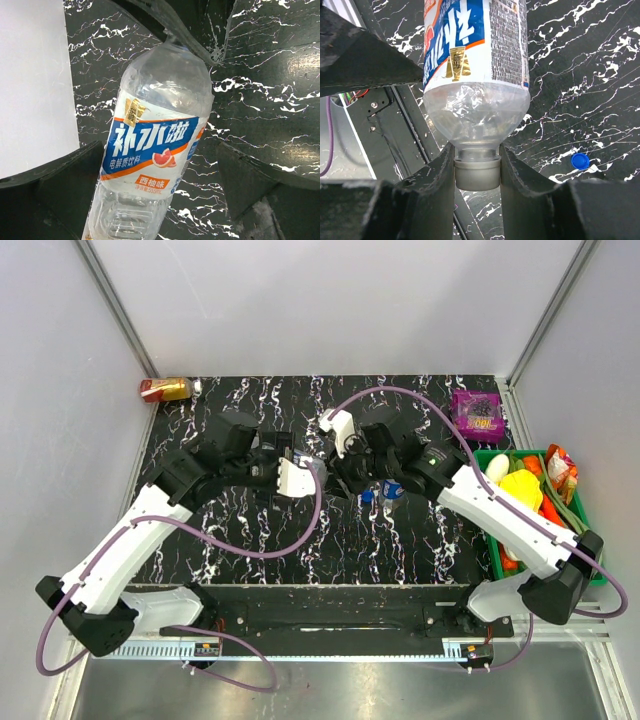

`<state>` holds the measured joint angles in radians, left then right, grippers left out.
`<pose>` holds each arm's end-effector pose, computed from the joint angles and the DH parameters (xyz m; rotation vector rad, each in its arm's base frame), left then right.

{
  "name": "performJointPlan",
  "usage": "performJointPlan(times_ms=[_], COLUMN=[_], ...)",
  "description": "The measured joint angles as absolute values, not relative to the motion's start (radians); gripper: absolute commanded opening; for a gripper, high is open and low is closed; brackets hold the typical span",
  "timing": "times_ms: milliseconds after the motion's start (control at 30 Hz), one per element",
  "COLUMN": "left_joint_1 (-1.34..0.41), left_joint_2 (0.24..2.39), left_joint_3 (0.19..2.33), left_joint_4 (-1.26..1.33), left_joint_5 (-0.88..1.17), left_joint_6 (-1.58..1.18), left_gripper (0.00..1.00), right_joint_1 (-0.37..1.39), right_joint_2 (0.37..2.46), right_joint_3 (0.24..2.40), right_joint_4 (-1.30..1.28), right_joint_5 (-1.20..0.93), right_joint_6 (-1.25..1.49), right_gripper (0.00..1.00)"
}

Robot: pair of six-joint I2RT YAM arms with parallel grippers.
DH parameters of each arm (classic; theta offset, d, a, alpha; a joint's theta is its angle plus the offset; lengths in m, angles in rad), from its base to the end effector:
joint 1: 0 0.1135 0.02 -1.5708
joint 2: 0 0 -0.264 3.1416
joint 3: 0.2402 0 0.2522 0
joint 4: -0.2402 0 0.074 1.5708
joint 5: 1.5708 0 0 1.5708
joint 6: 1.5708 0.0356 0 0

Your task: Unscrew the bottle caps

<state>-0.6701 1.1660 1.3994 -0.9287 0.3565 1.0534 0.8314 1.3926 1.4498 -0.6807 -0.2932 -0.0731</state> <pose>0.1670 -0.1482 0.4024 1.8018 1.2997 -0.1942 0.1960 0.2301 0.3841 -1.1402 1.9559 0.7380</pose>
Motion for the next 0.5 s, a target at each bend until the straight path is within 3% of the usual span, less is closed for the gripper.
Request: performJointPlan(times_ms=[367,433,500], left_joint_1=[-0.665,-0.664,-0.663], left_joint_2=[1.165,1.165,1.165], left_joint_3=[1.295,1.277,1.267], left_joint_4=[-0.87,-0.855,-0.844], left_joint_5=[0.34,0.333,0.329], left_joint_6=[1.077,1.081,1.083], left_gripper=[0.99,0.96,0.86], right_joint_1=[0.831,0.831,0.831], right_joint_2=[1.335,1.326,1.323], right_joint_3=[1.449,1.449,1.449], right_joint_4=[-0.678,-0.678,-0.677], right_joint_5=[-0.361,-0.372,-0.373], right_joint_6=[-0.075,-0.075,-0.075], right_gripper=[0.0,0.0,0.0])
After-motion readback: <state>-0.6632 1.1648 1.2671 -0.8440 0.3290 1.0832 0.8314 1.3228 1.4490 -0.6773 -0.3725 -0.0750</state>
